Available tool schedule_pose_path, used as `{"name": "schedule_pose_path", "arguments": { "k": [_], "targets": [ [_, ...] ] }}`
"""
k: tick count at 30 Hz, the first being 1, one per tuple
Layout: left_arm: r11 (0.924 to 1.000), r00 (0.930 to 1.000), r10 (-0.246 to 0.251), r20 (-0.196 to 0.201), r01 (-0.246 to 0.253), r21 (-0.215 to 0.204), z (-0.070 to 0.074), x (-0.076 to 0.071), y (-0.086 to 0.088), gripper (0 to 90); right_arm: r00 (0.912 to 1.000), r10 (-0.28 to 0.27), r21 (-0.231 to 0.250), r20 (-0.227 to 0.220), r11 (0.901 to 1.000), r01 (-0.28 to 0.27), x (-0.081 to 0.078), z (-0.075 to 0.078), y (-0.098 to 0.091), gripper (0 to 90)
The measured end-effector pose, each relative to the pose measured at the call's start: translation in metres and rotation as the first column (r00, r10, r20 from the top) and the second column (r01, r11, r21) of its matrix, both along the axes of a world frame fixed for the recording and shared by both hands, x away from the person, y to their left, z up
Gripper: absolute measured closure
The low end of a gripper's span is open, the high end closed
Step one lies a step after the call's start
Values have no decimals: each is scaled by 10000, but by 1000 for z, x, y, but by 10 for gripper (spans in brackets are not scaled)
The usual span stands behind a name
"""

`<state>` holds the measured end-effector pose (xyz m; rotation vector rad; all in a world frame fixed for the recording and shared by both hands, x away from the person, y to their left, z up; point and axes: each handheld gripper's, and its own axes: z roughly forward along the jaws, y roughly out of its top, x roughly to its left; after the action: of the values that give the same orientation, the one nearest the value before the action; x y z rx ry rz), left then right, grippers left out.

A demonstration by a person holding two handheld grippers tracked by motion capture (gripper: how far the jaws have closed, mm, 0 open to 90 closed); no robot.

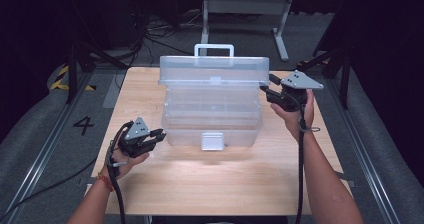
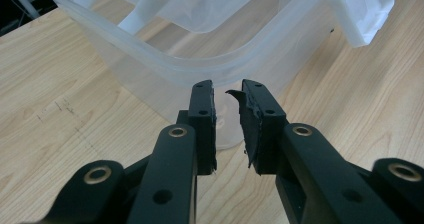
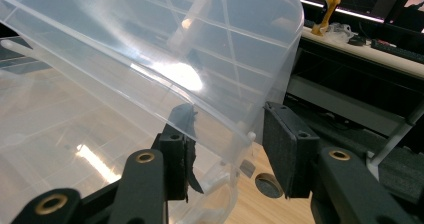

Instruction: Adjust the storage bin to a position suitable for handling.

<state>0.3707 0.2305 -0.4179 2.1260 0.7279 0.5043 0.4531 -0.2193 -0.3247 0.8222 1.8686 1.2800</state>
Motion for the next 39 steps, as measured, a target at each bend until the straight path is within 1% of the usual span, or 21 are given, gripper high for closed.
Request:
{"name": "schedule_pose_path", "arguments": {
  "k": [3, 4, 5, 6, 7, 9, 11, 13, 16, 21, 25, 28, 29, 31, 32, 33, 34, 36, 37, 39],
  "targets": [
    [10000, 10000, -28, 11, 28, -16, 0, 0, 0, 761, 10000, -13, 26, -6, 10000, 13, 4, 1, 0, 583],
    [10000, 10000, -16, -1, 16, -9, 0, 0, 0, 761, 10000, -34, -37, -27, 10000, 33, 5, 1, 1, 589],
    [10000, 10000, -13, 12, 13, -6, 0, 0, 0, 761, 9999, -107, -100, -54, 9999, 106, 7, 0, 2, 622],
    [10000, 10000, -5, -7, 5, -51, 0, 0, 0, 760, 9999, -145, -99, -84, 9998, 144, 8, -1, 2, 610],
    [10000, 10000, -18, 1, 18, -94, 0, 0, 0, 760, 9998, -174, -90, -78, 9998, 173, 10, -1, 1, 624],
    [10000, 10000, -3, 21, 4, -99, 0, 0, 0, 758, 9998, -192, -18, -36, 9998, 192, 12, -2, 0, 656],
    [9999, 10000, -11, 6, 11, -112, 0, 0, 1, 758, 9996, -254, 96, -83, 9996, 255, 14, -2, 0, 673],
    [9999, 10000, 11, -6, -11, -108, 0, 0, 0, 758, 9996, -288, 109, -54, 9995, 289, 15, -1, 0, 682],
    [9999, 10000, 11, 16, -11, -104, 1, 0, 1, 756, 9991, -412, -98, 103, 9991, 413, 16, 1, 1, 691],
    [9999, 10000, 0, 37, 0, -114, 2, 0, 1, 755, 9981, -568, -266, 237, 9980, 575, 20, 5, 3, 700],
    [10000, 10000, 39, 52, -38, -24, 2, -1, 2, 753, 9976, -627, -133, 294, 9979, 631, 25, 5, 3, 713],
    [9997, 9999, 126, 100, -128, 185, 1, -3, 4, 754, 9979, -609, 56, 220, 9981, 608, 29, 5, 2, 721],
    [9993, 9999, 126, 102, -130, 361, 1, -4, 7, 754, 9978, -627, 53, 238, 9980, 625, 30, 6, 2, 723],
    [9987, 9998, 177, 15, -177, 469, 0, -6, 11, 753, 9978, -629, 96, 203, 9980, 627, 32, 7, 2, 723],
    [9977, 9998, 219, -19, -217, 641, -1, -7, 14, 750, 9978, -635, 40, 194, 9980, 635, 33, 8, 2, 723],
    [9967, 9996, 260, -110, -250, 777, -3, -8, 17, 748, 9977, -654, 20, 195, 9979, 654, 34, 9, 2, 723],
    [9962, 9995, 293, -152, -279, 827, -5, -9, 19, 743, 9977, -654, 18, 162, 9979, 654, 35, 10, 2, 723],
    [9943, 9984, 387, -404, -345, 1007, -10, -11, 25, 735, 9975, -682, 52, 163, 9977, 681, 37, 11, 3, 723],
    [9933, 9980, 492, -403, -447, 1064, -13, -12, 28, 726, 9977, -671, 97, 133, 9977, 670, 38, 12, 3, 724],
    [9907, 9960, 664, -605, -586, 1226, -18, -15, 34, 702, 9980, -626, 88, 38, 9980, 625, 41, 13, 2, 723]
  ]
}}
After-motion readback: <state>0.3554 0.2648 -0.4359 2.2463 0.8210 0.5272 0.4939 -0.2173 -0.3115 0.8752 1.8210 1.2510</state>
